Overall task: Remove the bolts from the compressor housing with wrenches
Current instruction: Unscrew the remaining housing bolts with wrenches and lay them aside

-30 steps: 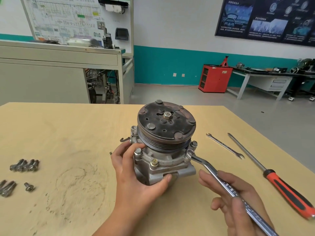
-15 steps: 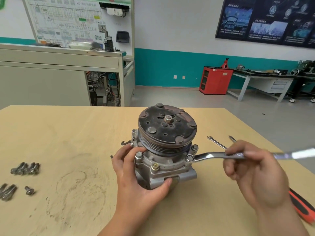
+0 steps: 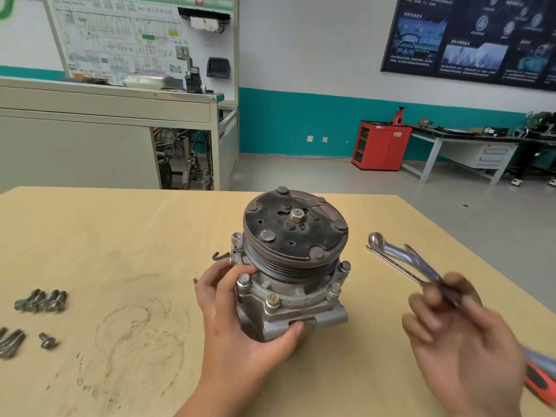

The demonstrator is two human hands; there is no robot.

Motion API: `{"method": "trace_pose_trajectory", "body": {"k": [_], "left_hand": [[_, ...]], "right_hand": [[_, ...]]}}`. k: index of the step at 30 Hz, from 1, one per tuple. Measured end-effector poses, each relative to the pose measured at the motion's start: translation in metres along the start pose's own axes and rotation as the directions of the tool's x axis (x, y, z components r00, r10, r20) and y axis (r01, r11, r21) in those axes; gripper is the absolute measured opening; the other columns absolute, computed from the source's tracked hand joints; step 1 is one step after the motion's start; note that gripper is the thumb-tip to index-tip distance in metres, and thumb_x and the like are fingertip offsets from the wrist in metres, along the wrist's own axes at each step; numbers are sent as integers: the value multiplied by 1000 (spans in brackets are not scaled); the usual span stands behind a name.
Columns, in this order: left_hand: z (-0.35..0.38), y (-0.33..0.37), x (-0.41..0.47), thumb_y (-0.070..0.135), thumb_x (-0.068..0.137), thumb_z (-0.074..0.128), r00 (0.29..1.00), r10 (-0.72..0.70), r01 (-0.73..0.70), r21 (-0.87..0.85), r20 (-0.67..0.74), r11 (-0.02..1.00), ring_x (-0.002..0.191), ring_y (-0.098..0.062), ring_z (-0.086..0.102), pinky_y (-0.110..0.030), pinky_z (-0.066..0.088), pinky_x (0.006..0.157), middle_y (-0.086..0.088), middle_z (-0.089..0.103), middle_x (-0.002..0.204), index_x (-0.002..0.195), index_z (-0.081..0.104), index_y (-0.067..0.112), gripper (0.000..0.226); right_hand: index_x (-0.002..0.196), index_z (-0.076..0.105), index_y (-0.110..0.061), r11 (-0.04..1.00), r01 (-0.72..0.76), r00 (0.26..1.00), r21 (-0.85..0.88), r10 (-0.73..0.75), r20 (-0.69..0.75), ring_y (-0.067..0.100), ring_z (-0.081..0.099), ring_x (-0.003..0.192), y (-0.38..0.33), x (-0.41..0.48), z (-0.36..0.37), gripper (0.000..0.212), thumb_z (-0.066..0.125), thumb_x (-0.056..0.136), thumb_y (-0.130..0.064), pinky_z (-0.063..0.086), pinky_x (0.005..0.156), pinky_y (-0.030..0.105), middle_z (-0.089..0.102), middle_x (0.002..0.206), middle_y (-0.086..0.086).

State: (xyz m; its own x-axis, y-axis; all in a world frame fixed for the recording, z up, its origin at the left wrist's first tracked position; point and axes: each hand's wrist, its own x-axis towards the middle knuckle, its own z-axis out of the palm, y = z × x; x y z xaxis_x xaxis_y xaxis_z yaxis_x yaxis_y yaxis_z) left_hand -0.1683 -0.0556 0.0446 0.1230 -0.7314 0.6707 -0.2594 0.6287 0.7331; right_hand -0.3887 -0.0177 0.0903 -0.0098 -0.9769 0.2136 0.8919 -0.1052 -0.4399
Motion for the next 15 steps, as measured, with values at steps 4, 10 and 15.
{"method": "trace_pose_trajectory", "body": {"k": [4, 10, 15], "left_hand": [[0, 0, 0, 52, 47, 75, 1000, 2, -2, -8, -4, 1000, 131, -8, 34, -16, 33, 106, 1, 32, 131, 110, 37, 70, 75], [0, 2, -1, 53, 47, 75, 1000, -13, 13, -6, -1, 1000, 132, -13, 34, -21, 34, 107, 0, 32, 131, 109, 38, 69, 75], [0, 1, -1, 52, 47, 75, 1000, -8, 8, -1, 1, 1000, 132, -10, 34, -18, 34, 106, 0, 32, 131, 110, 37, 70, 75]], "right_hand": [[126, 24, 29, 996, 8, 1000, -86, -10, -26, 69, 29, 114, 9, -36, 4, 34, 20, 95, 16, 34, 86, 61, 19, 128, 57], [60, 75, -33, 703, 60, 986, -709, -152, -67, 21, 70, 59, 45, -49, 31, 64, 81, 7, -69, 39, 32, 12, 75, 77, 1], [64, 71, -46, 524, 137, 978, -841, -207, 31, 15, 70, 61, 50, -43, 33, 59, 68, 20, -85, 41, 45, 4, 74, 81, -11]]}}
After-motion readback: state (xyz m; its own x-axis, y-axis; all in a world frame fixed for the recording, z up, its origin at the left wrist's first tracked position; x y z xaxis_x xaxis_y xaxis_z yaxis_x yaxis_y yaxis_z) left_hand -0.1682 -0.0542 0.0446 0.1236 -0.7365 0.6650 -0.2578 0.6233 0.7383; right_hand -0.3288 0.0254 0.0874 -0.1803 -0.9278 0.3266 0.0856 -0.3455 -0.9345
